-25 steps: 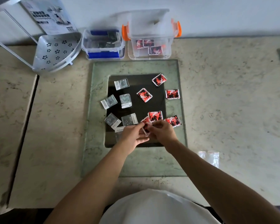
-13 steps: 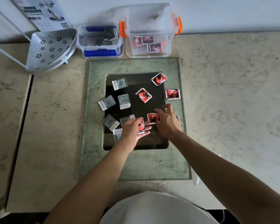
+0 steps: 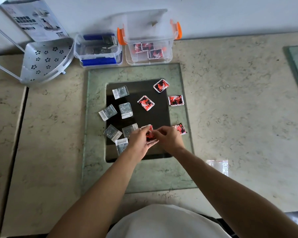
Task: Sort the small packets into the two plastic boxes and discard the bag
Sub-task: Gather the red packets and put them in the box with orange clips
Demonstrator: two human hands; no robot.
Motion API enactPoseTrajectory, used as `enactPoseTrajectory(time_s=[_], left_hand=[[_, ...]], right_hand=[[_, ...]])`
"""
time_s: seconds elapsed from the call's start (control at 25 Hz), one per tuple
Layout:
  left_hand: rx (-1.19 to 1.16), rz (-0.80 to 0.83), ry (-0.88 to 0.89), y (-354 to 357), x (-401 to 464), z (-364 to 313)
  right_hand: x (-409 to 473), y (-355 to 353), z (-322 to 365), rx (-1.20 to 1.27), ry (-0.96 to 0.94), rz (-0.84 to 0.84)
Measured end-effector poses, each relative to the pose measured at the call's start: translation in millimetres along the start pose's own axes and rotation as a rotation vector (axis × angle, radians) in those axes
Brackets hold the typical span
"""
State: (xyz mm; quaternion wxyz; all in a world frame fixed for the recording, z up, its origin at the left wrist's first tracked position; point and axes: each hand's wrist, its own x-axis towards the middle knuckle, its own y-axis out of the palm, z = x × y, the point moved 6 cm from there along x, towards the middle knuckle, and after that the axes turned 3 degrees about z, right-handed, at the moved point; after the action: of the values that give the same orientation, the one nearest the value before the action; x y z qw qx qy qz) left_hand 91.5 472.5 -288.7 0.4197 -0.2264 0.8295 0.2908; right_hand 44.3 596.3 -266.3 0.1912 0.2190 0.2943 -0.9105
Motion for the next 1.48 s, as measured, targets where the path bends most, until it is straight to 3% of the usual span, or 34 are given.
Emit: enactPoseTrajectory(time_s=[0.2,0.36,0.52,0.72,0.8,0.88,0.96,1.12,1.32,1.48], left_hand=[[0.106,0.009,-0.029,4.7,5.6,2.7],[0.175,-0.012,-0.062,10.8,12.7,5.5],[0.189,-0.028,-0.067,16.4,17.1,6.0],[0.201,-0.042,-0.055,22.0,23.3,-0.6],[0.182,-0.028,-0.043,26.0,24.7,-5.7],[0.141,0.038,-0.050,33.0,26.1,-9.7],[0.124,0.127,-0.054,43.3,27.4,-11.7],[0.122,0.149,-0.003,57.3,36.6,-21.7],[0.126,0.130,-0.031,59.9,53.0,-36.5],[0.118,0.088,-0.070,53.5,58.8,-41.1]], right_hand=[[8.5,-46.1,-25.2,-0.237,0.004,-0.272],[14.0,-55.6,-36.1,-0.552,-0.069,-0.173],[14.5,-59.2,-38.6,-0.529,-0.111,-0.171],[25.4,-65.2,-41.5,-0.284,0.052,-0.171],[30.5,-63.0,-38.5,0.001,0.147,-0.161],[32.7,-55.2,-27.5,0.441,0.210,-0.108],[34.1,-46.3,-11.0,0.560,0.191,-0.050],[46.9,-43.1,9.1,0.046,0.035,-0.061],[96.4,-82.3,16.7,-0.168,-0.093,-0.271],[127.5,-89.7,22.3,-0.530,-0.161,-0.163]])
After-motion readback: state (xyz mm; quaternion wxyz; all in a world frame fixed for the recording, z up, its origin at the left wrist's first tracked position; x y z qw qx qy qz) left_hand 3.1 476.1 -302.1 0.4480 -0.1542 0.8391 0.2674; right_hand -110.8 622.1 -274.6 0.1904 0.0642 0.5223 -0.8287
